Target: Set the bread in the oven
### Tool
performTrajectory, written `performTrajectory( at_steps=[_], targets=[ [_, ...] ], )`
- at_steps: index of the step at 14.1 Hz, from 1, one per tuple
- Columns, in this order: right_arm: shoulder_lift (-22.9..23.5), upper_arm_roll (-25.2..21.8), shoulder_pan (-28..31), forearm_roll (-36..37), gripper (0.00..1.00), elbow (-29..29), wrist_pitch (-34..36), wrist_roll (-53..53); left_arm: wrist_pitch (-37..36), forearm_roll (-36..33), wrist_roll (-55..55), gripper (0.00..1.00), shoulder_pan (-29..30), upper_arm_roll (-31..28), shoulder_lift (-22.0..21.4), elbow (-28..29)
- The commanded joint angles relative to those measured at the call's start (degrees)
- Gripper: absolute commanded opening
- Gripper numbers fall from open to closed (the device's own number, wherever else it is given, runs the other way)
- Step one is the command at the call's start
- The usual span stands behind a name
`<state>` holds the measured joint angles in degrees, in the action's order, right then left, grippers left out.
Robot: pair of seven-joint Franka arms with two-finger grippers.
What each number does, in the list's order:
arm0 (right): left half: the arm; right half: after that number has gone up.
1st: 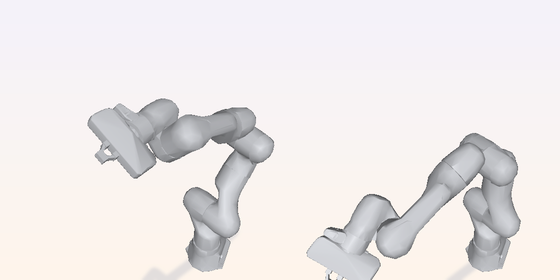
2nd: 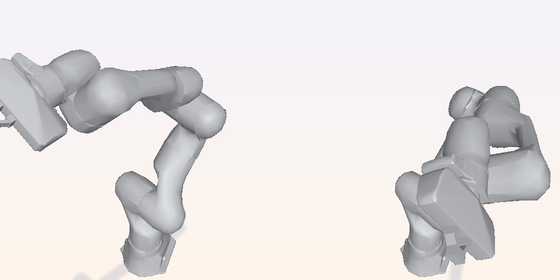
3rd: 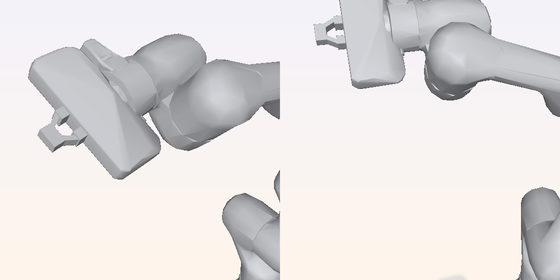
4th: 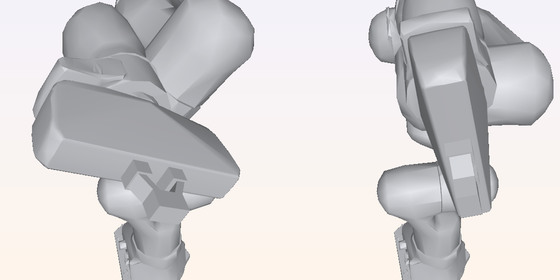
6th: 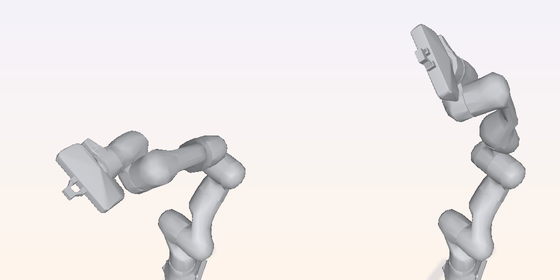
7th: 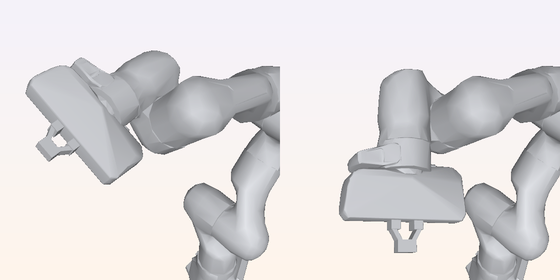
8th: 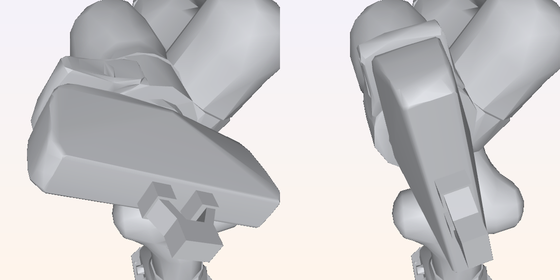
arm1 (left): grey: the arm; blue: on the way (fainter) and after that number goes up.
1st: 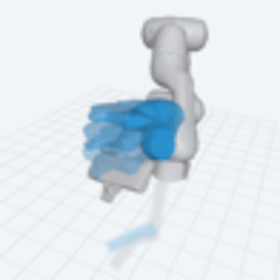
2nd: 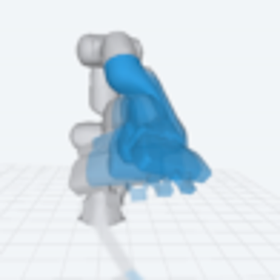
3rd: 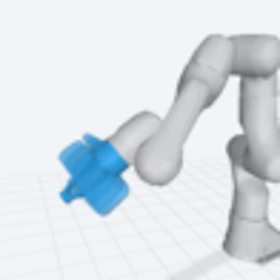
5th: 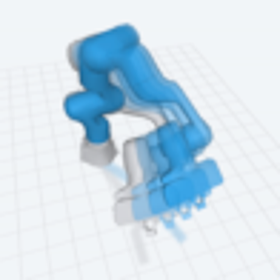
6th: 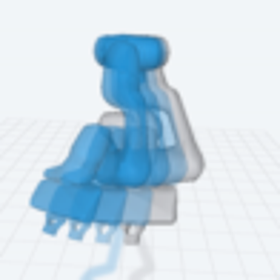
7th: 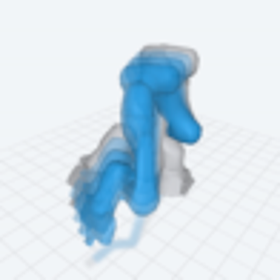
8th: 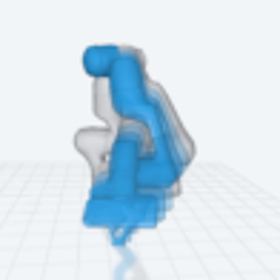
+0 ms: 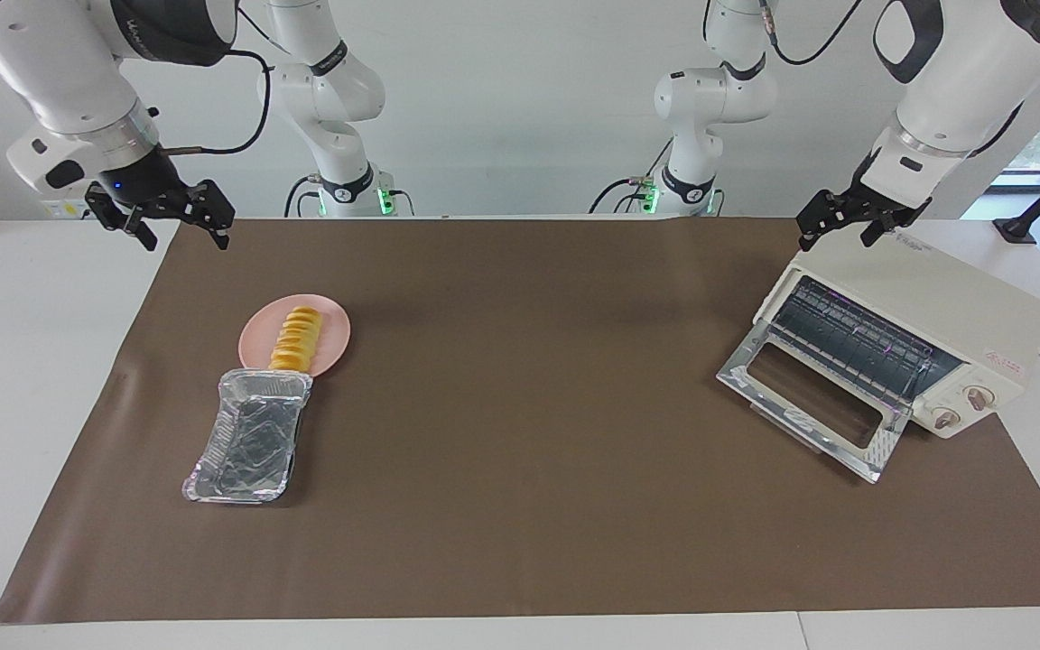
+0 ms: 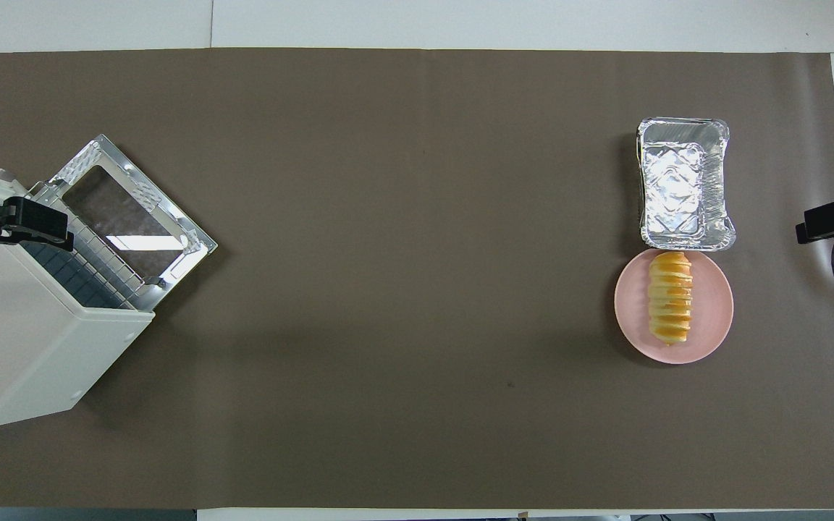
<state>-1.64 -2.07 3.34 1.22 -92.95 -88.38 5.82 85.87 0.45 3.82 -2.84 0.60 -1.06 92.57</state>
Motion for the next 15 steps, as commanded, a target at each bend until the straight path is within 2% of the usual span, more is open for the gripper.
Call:
performTrajectory(
  at_steps=[1, 5, 8, 9, 12, 14, 15],
  targets=[
    [-0.38, 0.23, 0.26, 0.01, 1.0, 0.31, 0.76, 0.77, -0.44, 0.52, -0.21, 1.0, 0.38, 0.1, -1.04, 0.42],
    [-0.47, 0.32, -0.26, 0.09, 1.0, -0.12, 0.49, 0.16, -0.44, 0.52, -0.13, 1.0, 0.38, 0.1, -1.04, 0.42],
    [-1.17, 0.66, -0.53, -0.17, 1.0, -2.75, -0.73, -3.96, -0.44, 0.52, -0.21, 1.0, 0.38, 0.1, -1.04, 0.42],
    [-1.61, 0.93, -1.05, -0.08, 1.0, -5.02, -2.74, -4.24, -0.44, 0.52, -0.21, 1.0, 0.38, 0.19, -1.04, 0.42],
    [-7.4, 1.19, -2.9, -0.17, 1.0, -19.59, -13.0, -6.43, -0.44, 0.52, -0.13, 1.0, 0.38, 0.1, -1.04, 0.42],
    [-6.72, 1.37, -3.16, -0.08, 1.0, -22.62, -15.93, -7.23, -0.44, 0.52, -0.21, 1.0, 0.38, 0.1, -1.04, 0.42],
    [-4.97, 1.46, -3.86, -0.08, 1.0, -23.15, -16.29, -7.23, -0.44, 0.52, -0.21, 1.0, 0.38, 0.1, -1.04, 0.42]
  ],
)
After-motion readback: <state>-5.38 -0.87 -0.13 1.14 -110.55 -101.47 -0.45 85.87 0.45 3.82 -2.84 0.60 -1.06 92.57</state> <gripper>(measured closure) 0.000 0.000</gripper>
